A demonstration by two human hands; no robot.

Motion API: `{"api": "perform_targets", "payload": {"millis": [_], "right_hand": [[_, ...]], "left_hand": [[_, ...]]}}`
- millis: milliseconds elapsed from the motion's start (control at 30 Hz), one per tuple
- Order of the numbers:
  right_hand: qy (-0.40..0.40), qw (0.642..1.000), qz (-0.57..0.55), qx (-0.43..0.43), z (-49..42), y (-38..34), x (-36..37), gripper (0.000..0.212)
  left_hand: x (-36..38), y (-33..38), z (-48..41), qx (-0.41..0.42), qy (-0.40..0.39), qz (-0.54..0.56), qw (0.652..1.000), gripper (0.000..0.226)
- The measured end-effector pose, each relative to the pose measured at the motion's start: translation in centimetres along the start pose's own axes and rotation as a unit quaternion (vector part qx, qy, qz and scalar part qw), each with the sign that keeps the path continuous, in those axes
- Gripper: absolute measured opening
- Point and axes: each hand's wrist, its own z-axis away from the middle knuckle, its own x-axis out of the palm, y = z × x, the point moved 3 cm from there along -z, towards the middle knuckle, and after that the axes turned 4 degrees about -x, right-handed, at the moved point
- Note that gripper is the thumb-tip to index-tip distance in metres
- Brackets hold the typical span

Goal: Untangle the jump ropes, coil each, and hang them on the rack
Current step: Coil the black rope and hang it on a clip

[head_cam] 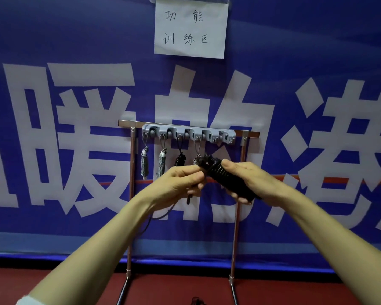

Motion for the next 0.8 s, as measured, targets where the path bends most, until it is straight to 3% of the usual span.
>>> {"api": "perform_targets", "payload": {"millis": [167, 267, 433, 500, 567, 800], "right_hand": [[-0.089, 0.996, -0.001, 0.025, 0.7, 0.1, 0.1, 0.054], [-0.149, 0.987, 0.046, 0.043, 0.9, -0.2, 0.7, 0.048], [-0.219, 0.948, 0.213, 0.088, 0.5, -1.0, 1.6, 0.053], [-0.225, 0.926, 0.284, 0.103, 0.1, -1.1, 1.9, 0.048], [-0.190, 0.906, 0.361, 0.111, -0.3, -1.0, 1.7, 0.049], [-0.060, 0.811, 0.572, 0.105, -1.5, -1.3, 1.3, 0.060]], "left_hand": [[-1.1, 0.5, -0.2, -0.015, -0.078, -0.129, 0.989, 0.009], [-1.2, 1.4, -0.8, -0.045, -0.115, -0.241, 0.963, 0.022], [-1.1, 2.7, -2.2, -0.114, -0.201, -0.541, 0.809, 0.010], [-0.8, 3.5, -2.8, -0.093, -0.167, -0.604, 0.773, 0.009], [-0.4, 3.8, -3.1, -0.049, -0.098, -0.636, 0.764, 0.014], [0.4, 1.8, -2.9, 0.005, 0.135, -0.580, 0.804, 0.018]]}}
